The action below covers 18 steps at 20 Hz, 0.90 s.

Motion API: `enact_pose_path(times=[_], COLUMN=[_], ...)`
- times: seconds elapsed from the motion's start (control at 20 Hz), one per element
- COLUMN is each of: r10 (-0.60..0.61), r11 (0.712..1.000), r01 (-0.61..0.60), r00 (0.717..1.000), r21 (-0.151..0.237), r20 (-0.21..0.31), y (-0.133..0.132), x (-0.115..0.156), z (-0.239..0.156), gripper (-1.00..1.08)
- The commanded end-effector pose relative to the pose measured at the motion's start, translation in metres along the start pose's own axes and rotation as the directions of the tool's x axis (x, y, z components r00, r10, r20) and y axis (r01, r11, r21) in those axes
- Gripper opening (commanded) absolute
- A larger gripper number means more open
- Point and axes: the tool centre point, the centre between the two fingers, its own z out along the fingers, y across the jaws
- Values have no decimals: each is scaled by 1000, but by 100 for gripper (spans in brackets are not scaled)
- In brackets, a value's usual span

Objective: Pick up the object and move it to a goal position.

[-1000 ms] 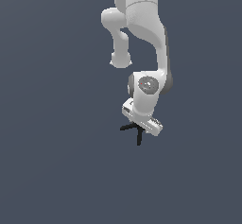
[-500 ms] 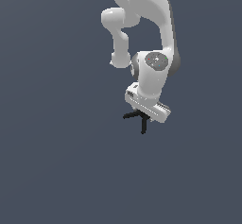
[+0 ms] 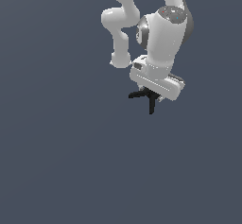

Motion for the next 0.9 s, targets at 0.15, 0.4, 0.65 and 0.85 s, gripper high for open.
enact_pose_path(times=[0.15, 0.4, 0.65, 0.85], r10=[0, 1, 1, 0], r11=[1000, 1000, 1000, 1000], r01=[0, -1, -1, 0], r00=[1000, 1000, 1000, 1000], r21=[0, -1, -1, -1], r20=[-2, -2, -2, -1], y=[4, 5, 6, 6], x=[-23, -42, -57, -65], z=[-65, -118, -161, -186], gripper=[-100, -100, -100, -100])
